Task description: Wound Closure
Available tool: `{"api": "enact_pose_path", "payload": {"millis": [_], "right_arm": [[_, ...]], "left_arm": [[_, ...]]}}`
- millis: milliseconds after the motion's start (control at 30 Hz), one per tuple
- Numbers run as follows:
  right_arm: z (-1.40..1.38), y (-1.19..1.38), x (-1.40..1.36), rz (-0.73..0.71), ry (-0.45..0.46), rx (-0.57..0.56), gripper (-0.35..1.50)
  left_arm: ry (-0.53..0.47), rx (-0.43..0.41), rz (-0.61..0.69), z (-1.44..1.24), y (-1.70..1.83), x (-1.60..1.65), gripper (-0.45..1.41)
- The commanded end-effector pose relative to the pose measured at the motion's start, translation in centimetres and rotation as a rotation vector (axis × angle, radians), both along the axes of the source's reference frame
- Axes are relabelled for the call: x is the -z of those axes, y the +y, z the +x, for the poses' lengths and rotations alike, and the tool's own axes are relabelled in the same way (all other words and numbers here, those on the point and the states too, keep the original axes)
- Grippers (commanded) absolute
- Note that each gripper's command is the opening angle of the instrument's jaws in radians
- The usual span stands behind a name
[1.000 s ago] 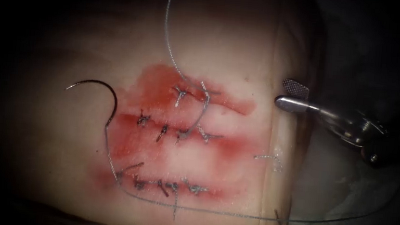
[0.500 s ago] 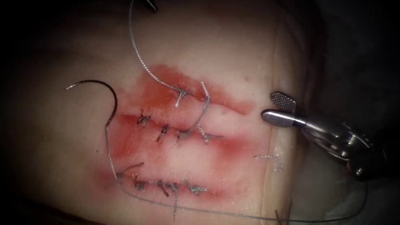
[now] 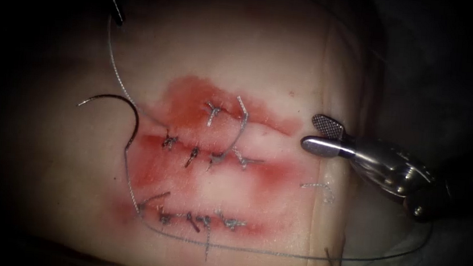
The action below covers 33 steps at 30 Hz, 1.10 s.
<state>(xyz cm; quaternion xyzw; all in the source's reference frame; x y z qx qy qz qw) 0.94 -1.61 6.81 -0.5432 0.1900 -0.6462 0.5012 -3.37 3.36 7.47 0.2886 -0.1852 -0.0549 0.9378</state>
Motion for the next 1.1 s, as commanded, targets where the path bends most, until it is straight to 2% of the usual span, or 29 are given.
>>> {"api": "enact_pose_path", "payload": {"millis": [33,67,100,133,167,200,233,267,333,433,467,500,533,567,600,667,700,733,767,800,833,867,900,933,967,1000,1033,1067,1100], "right_arm": [[0.08,-0.05,-0.04,0.005,0.005,-0.002,1.47],[0.08,-0.05,-0.04,0.005,0.005,-0.002,1.47],[0.09,-0.06,-0.04,0.004,0.004,-0.002,1.47],[0.09,-0.06,-0.04,0.004,0.004,-0.003,1.47],[0.10,-0.07,-0.04,0.003,0.004,-0.003,1.47],[0.11,-0.09,-0.04,0.007,0.005,-0.006,1.47],[0.11,-0.09,-0.04,0.007,0.005,-0.006,1.47],[0.12,-0.11,-0.04,0.006,0.004,-0.006,1.47],[0.14,-0.14,-0.04,0.005,0.004,-0.006,1.47],[0.14,-0.15,-0.05,0.009,0.005,-0.009,1.47],[0.15,-0.16,-0.06,0.013,0.007,-0.011,1.47],[0.15,-0.16,-0.06,0.013,0.007,-0.011,1.47],[0.15,-0.16,-0.06,0.012,0.007,-0.012,1.47],[0.16,-0.17,-0.07,0.011,0.006,-0.012,1.47],[0.17,-0.18,-0.07,0.016,0.008,-0.014,1.47],[0.17,-0.19,-0.07,0.015,0.007,-0.014,1.47],[0.18,-0.20,-0.07,0.015,0.007,-0.014,1.47],[0.18,-0.20,-0.07,0.015,0.007,-0.014,1.47],[0.18,-0.20,-0.07,0.015,0.007,-0.014,1.47],[0.17,-0.20,-0.07,0.015,0.007,-0.014,1.47],[0.17,-0.20,-0.08,0.020,0.009,-0.016,1.47],[0.17,-0.20,-0.08,0.019,0.009,-0.016,1.47],[0.17,-0.20,-0.08,0.019,0.009,-0.016,1.47],[0.17,-0.21,-0.09,0.019,0.009,-0.016,1.47],[0.17,-0.21,-0.10,0.023,0.011,-0.018,1.47],[0.17,-0.22,-0.10,0.022,0.011,-0.018,1.47],[0.17,-0.22,-0.10,0.022,0.011,-0.018,1.47],[0.18,-0.22,-0.10,0.022,0.011,-0.018,1.47],[0.18,-0.22,-0.10,0.022,0.011,-0.018,1.47]], "left_arm": [[0.043,0.027,-0.015,0.00,0.09,-0.03,0.83],[0.043,0.027,-0.015,0.00,0.09,-0.03,0.83],[0.147,0.070,-0.057,0.12,0.12,-0.03,0.74],[0.195,0.041,-0.112,0.19,0.14,-0.04,0.74],[0.248,0.053,-0.134,0.23,0.16,-0.05,0.74],[0.342,0.061,-0.177,0.30,0.21,-0.06,0.78],[0.342,0.061,-0.177,0.30,0.21,-0.06,0.78],[0.385,0.077,-0.186,0.35,0.25,-0.06,0.78],[0.384,0.089,-0.181,0.38,0.30,0.00,0.78],[0.440,0.162,-0.203,0.42,0.35,0.09,0.73],[0.554,0.341,-0.186,0.43,0.29,0.09,0.69],[0.554,0.341,-0.186,0.43,0.29,0.09,0.69],[0.635,0.483,-0.141,0.42,0.23,0.07,0.66],[0.825,0.724,-0.033,0.41,0.01,-0.03,0.66],[0.859,0.751,0.007,0.40,-0.06,-0.07,0.67],[0.869,0.750,0.044,0.39,-0.13,-0.10,0.67],[0.827,0.721,0.101,0.32,-0.19,-0.14,0.66],[0.827,0.721,0.101,0.32,-0.19,-0.14,0.66],[0.783,0.694,0.114,0.27,-0.19,-0.12,0.66],[0.650,0.613,0.108,0.11,-0.16,0.10,0.62],[0.606,0.588,0.107,0.05,-0.15,0.20,0.59],[0.474,0.471,0.066,-0.07,-0.14,0.42,0.56],[0.474,0.471,0.066,-0.07,-0.14,0.42,0.56],[0.352,0.342,0.024,-0.17,-0.17,0.58,0.57],[0.160,0.283,0.049,-0.43,-0.42,0.97,0.49],[0.095,0.283,0.071,-0.52,-0.55,1.06,0.47],[0.095,0.283,0.071,-0.52,-0.55,1.06,0.47],[-0.130,0.280,0.161,-0.80,-1.05,1.32,0.42],[-0.130,0.280,0.161,-0.80,-1.05,1.32,0.42]]}}
